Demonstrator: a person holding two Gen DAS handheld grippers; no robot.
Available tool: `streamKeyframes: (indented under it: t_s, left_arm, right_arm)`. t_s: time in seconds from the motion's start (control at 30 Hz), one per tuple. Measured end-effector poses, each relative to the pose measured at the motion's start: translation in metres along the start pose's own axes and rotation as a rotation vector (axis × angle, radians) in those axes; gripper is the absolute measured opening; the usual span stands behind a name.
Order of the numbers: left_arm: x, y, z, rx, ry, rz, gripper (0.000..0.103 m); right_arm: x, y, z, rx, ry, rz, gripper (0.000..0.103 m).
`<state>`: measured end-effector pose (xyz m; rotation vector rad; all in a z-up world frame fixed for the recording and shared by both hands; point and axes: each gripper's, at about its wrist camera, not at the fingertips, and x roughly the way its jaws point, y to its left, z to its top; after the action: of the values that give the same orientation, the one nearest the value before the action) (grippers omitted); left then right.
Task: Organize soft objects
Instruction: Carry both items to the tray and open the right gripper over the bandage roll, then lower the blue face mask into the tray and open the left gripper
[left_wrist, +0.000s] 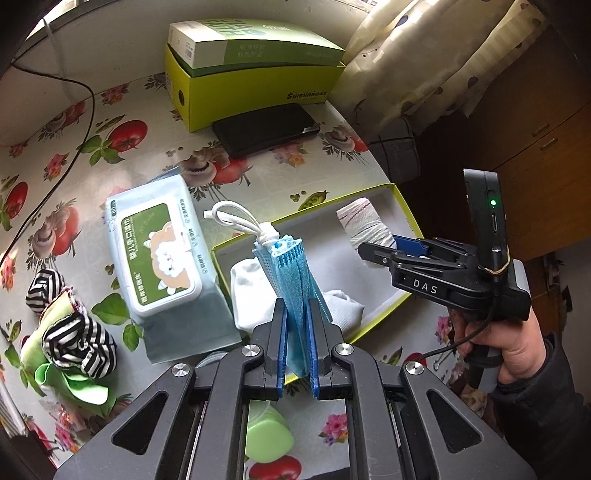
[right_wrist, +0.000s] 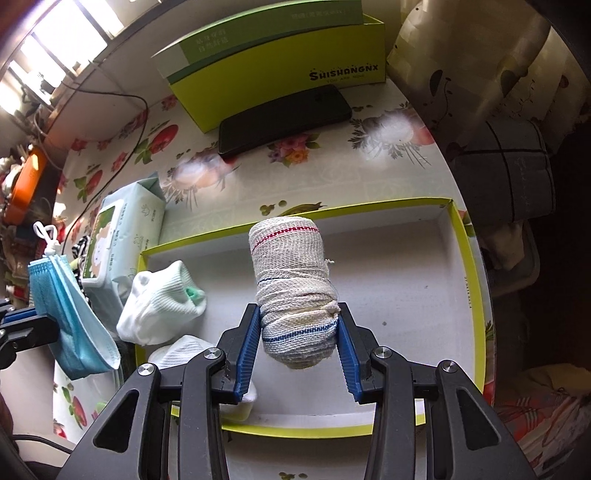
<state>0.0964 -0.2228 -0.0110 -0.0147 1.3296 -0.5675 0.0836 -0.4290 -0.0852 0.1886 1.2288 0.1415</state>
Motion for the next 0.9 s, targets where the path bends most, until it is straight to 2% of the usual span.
streamKeyframes:
  t_s: [0.27, 0.5, 0.67, 0.73, 0.9]
  left_arm:
    - [0.036, -0.028, 0.017, 0.074, 0.046, -0.016, 0.01]
    - [0.067, -0.036, 0.034, 0.106, 0.105, -0.031, 0.01]
    - [0.089, -0.034, 0.039, 0.098, 0.154, -0.054, 0.01]
    - [0.095, -0.031, 0.041, 0.083, 0.167, -0.052, 0.013]
    - [0.088, -0.021, 0.042, 0.046, 0.137, -0.044, 0.02]
  right_arm:
    - [0.001, -0.012, -0.002, 0.027, -0.004, 0.004, 0.039]
    - [0.005, -0.014, -0.002, 0.036, 0.002, 0.014, 0.039]
    - [0.008, -0.014, -0.001, 0.039, 0.008, 0.021, 0.039]
    - [0.01, -0.012, 0.0, 0.039, 0.011, 0.023, 0.039]
    - [0.013, -0.008, 0.002, 0.039, 0.012, 0.027, 0.039]
